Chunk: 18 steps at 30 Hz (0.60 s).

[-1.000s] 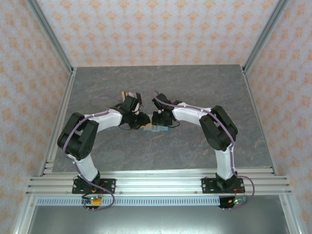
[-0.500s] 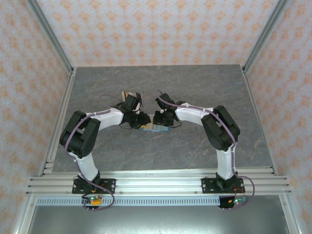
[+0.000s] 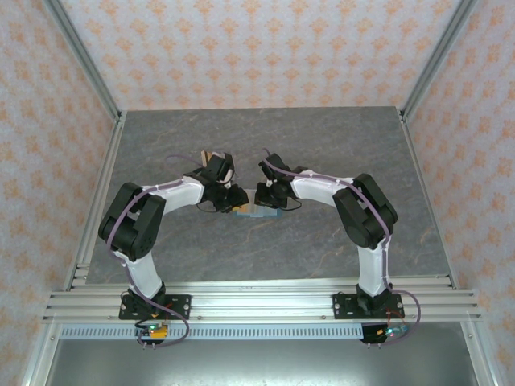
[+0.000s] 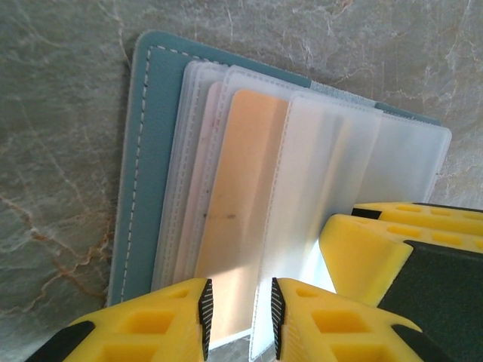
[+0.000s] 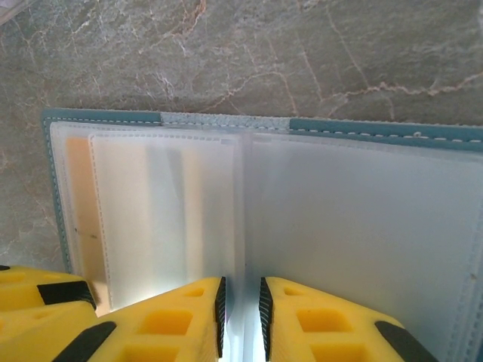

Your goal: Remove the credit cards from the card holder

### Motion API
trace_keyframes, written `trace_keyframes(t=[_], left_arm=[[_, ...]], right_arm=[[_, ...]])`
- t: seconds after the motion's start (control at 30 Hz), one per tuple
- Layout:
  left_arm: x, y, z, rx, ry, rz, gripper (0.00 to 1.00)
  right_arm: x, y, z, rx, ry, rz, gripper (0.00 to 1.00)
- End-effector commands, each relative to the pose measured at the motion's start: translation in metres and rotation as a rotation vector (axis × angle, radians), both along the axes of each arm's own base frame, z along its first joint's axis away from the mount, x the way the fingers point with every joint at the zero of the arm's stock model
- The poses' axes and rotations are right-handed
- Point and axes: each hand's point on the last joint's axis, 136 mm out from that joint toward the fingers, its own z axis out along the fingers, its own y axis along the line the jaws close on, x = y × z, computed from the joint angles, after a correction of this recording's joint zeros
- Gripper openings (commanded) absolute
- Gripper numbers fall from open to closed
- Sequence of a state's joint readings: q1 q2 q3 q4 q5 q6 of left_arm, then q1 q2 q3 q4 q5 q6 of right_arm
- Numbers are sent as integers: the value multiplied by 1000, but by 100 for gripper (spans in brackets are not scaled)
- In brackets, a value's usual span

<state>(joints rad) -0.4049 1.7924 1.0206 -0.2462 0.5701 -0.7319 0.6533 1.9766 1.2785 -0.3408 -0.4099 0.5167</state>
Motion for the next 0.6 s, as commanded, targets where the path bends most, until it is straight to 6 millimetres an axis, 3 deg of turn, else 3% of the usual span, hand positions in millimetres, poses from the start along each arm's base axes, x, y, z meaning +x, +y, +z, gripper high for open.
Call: trace_keyframes(t=[0.0,0.33,0.57], left_arm=[[-2,-11,2,-11,7,-50,30],[0,-18,-2,-9,17,-65,29],[3,-23,1,-38,7,-67,26]], right_arm=[[-11,-17,-20,-59,53,-27,22],[-10,-15,-13,-27,48,-30,23],[-3,-5,16,157,39,-57,30]])
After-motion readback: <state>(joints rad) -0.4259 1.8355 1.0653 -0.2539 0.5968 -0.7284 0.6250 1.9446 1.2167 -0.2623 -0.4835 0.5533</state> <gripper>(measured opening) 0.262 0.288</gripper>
